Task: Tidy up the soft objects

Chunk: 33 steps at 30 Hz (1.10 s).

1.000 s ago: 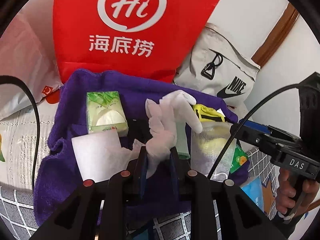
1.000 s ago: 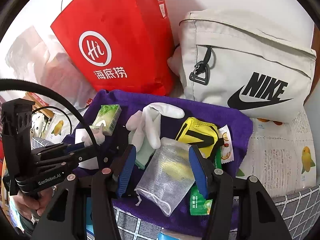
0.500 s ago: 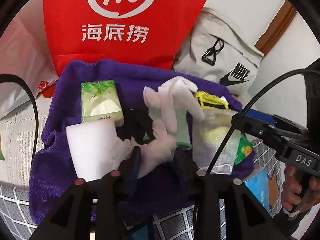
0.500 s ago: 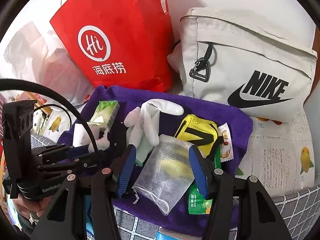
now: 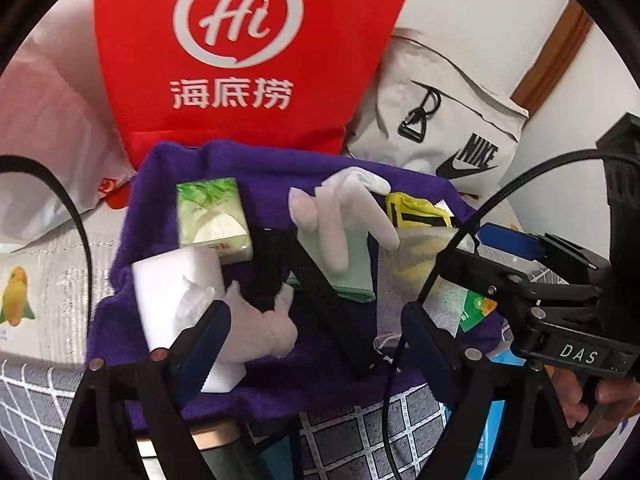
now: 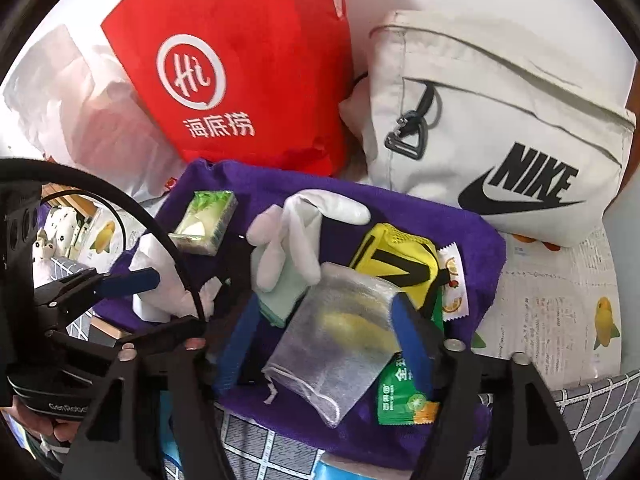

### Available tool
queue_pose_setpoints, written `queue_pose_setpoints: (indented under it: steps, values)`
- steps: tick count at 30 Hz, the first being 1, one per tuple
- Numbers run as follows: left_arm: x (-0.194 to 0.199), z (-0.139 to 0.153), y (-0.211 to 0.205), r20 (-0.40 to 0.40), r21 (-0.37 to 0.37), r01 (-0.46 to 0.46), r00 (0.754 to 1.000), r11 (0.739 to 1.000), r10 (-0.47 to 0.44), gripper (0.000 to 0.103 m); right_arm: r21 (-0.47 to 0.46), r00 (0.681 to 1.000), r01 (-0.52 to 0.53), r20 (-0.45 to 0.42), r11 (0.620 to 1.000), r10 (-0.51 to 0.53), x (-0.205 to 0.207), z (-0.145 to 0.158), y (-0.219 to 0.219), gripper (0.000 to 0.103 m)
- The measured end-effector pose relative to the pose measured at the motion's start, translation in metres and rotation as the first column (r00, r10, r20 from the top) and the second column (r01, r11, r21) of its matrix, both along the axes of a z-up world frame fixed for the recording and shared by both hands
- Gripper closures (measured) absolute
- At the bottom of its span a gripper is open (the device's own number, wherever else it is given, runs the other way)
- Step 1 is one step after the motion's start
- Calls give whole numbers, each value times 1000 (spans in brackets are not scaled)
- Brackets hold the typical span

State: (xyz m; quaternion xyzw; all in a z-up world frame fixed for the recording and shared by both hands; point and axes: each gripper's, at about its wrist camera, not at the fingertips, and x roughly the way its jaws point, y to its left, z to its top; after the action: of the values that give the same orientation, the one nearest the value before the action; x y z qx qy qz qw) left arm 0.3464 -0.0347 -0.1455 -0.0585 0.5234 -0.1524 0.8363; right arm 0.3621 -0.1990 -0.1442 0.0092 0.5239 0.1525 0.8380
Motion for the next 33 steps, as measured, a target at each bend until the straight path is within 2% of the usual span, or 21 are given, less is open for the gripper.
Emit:
queue_pose_setpoints:
  steps: [3,5,8,10,12,15,20,24,28,30,33]
  values:
    - [0,5,6,-15,5,-34,999,999,34,14,-4,1000,16,19,1000,-16,-1,6,-1,18]
    - [-1,9,8,-18,13,-50,999,999,50,13,5,999,33,23,999,-33,-1,8,-4,16]
    - [-4,15,7,2,59,-64,998,996,64,13,14,998,56,31,998,-57,-3,14,-7,13]
    - [-7,22,5,19,88,-66,998,994,65,13,3,997,63,42,998,-63,-5,18,-8,6]
    - [-12,31,3,50,122,-66,997,990,60,13,-16,995,80,62,997,-78,-8,24,-8,3]
    - [-19,44,-1,98,169,-79,993,982,63,8,12,994,93,58,996,-94,-14,31,-11,2]
    - [-33,67,1,141,193,-85,988,978,58,8,11,991,107,75,994,-108,-28,48,-8,0]
    - [-50,92,3,206,195,-113,976,974,72,5,75,987,146,55,986,-150,-45,64,-19,0]
    - [-70,114,3,255,211,-135,964,968,78,4,50,983,158,90,986,-162,-74,88,-21,0]
    - [-82,121,4,248,204,-143,965,968,90,4,47,981,163,101,986,-167,-86,97,-21,0]
    - [-104,132,1,231,192,-99,971,976,53,4,45,981,152,119,987,-156,-109,112,-18,0]
